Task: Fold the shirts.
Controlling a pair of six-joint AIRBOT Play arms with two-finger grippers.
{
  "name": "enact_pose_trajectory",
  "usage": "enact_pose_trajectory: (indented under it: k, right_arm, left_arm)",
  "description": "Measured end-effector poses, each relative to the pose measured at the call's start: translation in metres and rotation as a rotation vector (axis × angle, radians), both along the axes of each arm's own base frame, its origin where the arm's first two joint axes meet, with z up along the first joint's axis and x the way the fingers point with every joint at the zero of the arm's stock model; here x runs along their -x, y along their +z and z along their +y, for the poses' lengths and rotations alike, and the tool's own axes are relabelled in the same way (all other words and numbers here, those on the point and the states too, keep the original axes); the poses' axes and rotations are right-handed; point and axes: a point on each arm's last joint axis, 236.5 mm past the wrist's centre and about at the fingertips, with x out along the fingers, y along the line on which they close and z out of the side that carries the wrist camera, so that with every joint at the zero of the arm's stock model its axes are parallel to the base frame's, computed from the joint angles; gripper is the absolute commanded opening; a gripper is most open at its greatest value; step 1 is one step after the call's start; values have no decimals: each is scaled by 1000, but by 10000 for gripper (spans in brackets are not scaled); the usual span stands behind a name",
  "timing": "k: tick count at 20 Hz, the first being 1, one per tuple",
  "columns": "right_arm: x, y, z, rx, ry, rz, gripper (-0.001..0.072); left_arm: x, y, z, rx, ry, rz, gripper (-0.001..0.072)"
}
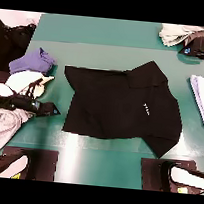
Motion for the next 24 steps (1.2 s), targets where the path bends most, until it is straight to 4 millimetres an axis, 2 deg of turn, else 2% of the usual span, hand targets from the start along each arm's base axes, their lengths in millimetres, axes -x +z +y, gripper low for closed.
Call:
enact_pose_trajectory:
  k: [4, 7, 12, 13, 14, 15, 17, 18, 21, 24]
  right_arm:
    - [4, 2, 15, 1, 36, 0, 384]
    - [6, 2, 18, 2, 45, 3, 384]
    - [11, 0, 20, 2, 57, 21, 385]
    - [11, 0, 21, 3, 57, 22, 385]
    - [11, 0, 21, 3, 58, 25, 385]
    - [12, -1, 21, 3, 59, 27, 384]
    - [12, -1, 21, 3, 60, 30, 385]
    - [13, -1, 21, 3, 61, 31, 384]
    - [15, -2, 21, 3, 64, 39, 385]
    - [21, -7, 16, 5, 61, 70, 384]
  left_arm:
    - [23, -14, -12, 35, -25, 39, 543]
    - [37, -19, -31, 31, -104, 46, 543]
    - [47, -26, -49, 0, -148, 57, 542]
    - [48, -26, -50, -2, -146, 61, 487]
    - [48, -27, -51, -7, -142, 61, 263]
    - [48, -28, -50, -12, -141, 63, 182]
    - [48, -28, -52, -12, -136, 66, 162]
    - [48, -28, -52, -12, -135, 67, 23]
    - [49, -28, -53, -13, -136, 68, 19]
    - [38, -20, -46, -53, -159, 34, 19]
